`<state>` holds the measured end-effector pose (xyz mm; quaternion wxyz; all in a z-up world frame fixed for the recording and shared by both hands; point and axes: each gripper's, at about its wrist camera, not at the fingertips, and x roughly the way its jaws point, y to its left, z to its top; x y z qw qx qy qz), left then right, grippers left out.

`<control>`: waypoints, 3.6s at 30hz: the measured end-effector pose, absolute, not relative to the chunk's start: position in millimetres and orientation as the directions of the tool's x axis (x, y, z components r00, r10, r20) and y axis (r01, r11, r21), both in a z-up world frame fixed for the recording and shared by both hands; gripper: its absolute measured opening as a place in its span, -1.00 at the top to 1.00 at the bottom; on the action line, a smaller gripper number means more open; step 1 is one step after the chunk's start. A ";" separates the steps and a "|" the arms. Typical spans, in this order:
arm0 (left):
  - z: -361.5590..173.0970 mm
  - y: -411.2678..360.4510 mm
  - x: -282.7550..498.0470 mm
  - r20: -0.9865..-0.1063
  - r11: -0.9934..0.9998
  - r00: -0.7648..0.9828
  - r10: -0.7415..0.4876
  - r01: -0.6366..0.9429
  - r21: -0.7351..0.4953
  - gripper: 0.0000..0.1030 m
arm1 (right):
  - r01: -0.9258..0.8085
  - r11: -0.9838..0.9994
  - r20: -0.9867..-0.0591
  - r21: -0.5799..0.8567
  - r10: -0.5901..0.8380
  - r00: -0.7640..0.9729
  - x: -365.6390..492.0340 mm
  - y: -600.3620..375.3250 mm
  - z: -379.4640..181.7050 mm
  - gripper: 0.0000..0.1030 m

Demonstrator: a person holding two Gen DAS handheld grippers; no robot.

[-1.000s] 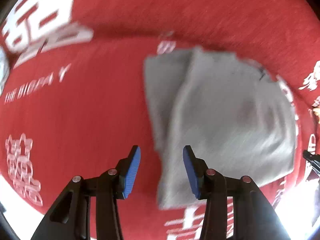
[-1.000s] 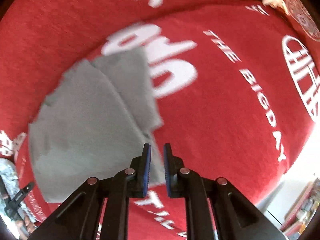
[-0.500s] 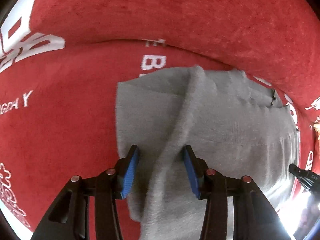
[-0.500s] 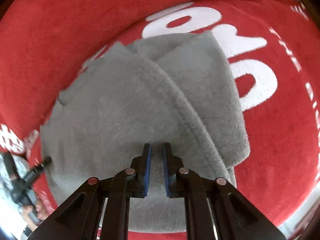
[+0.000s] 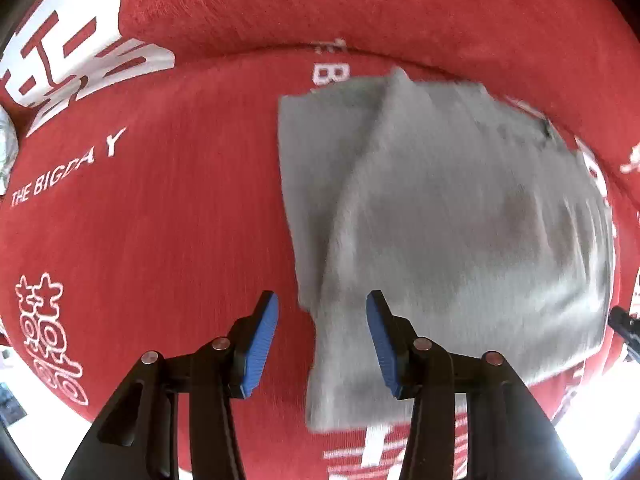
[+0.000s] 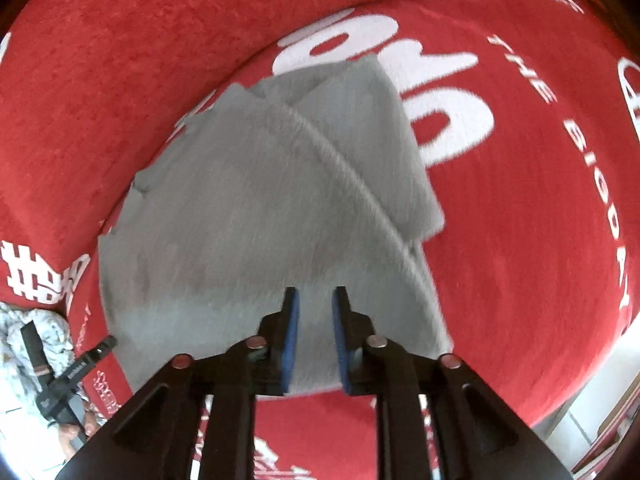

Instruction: Fold small clothes

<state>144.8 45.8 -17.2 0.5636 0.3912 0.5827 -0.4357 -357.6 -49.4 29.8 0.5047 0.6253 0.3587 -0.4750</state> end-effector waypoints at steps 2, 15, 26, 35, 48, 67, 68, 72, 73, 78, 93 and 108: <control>-13.4 56.3 138.4 -0.998 0.299 -0.055 -0.032 0.952 -0.062 0.07 | 0.925 -0.234 -0.953 0.300 -0.024 0.303 -352.8 -38.9 32.2 0.45; -7.5 88.8 124.3 -0.998 0.285 -0.059 0.006 0.957 -0.055 0.06 | 0.911 -0.209 -0.927 0.356 0.043 0.372 -300.2 -1.7 23.0 0.14; -3.9 102.6 128.3 -0.998 0.299 -0.062 -0.003 0.953 -0.060 -0.64 | 0.894 -0.182 -0.894 0.409 0.115 0.433 -249.0 23.4 7.8 -0.03; -14.3 108.5 138.9 -0.998 0.297 -0.059 0.019 0.953 -0.050 -1.00 | 0.868 -0.190 -0.865 0.459 0.127 0.486 -229.3 29.4 2.5 -0.38; -34.3 104.0 155.6 -0.997 0.332 -0.052 0.056 0.943 -0.030 -1.00 | 0.801 -0.224 -0.787 0.555 0.169 0.593 -193.5 35.8 -15.9 -0.41; -60.0 70.2 231.5 -0.967 0.433 -0.251 -0.053 0.867 -0.249 -1.00 | 0.486 -0.488 -0.569 0.725 -0.028 0.822 -180.0 51.3 -60.6 -0.41; -62.3 67.6 232.1 -0.959 0.429 -0.278 -0.059 0.860 -0.275 -1.00 | 0.461 -0.502 -0.557 0.731 -0.050 0.829 -178.8 50.2 -62.4 -0.41; -69.0 51.5 227.7 -0.913 0.424 -0.400 -0.077 0.816 -0.393 -1.00 | 0.397 -0.542 -0.531 0.740 -0.109 0.840 -172.6 41.9 -66.8 -0.42; -71.1 49.2 226.7 -0.898 0.424 -0.433 -0.082 0.800 -0.425 -1.00 | 0.372 -0.562 -0.516 0.738 -0.116 0.849 -170.9 39.7 -69.3 -0.41; -81.7 36.1 211.7 -0.820 0.445 -0.564 -0.093 0.714 -0.541 -1.00 | 0.300 -0.586 -0.449 0.753 -0.124 0.885 -173.7 33.0 -70.8 0.81; -70.2 -32.7 150.7 -0.702 0.331 -0.703 -0.113 0.639 -0.694 -1.00 | 0.299 -0.416 -0.370 0.859 -0.100 0.924 -182.4 9.7 -20.0 0.84; -69.6 -44.0 109.6 -0.871 0.275 -0.488 -0.055 0.831 -0.483 -0.35 | 0.705 -0.226 -0.719 0.672 0.032 0.695 -246.0 -21.6 13.4 0.09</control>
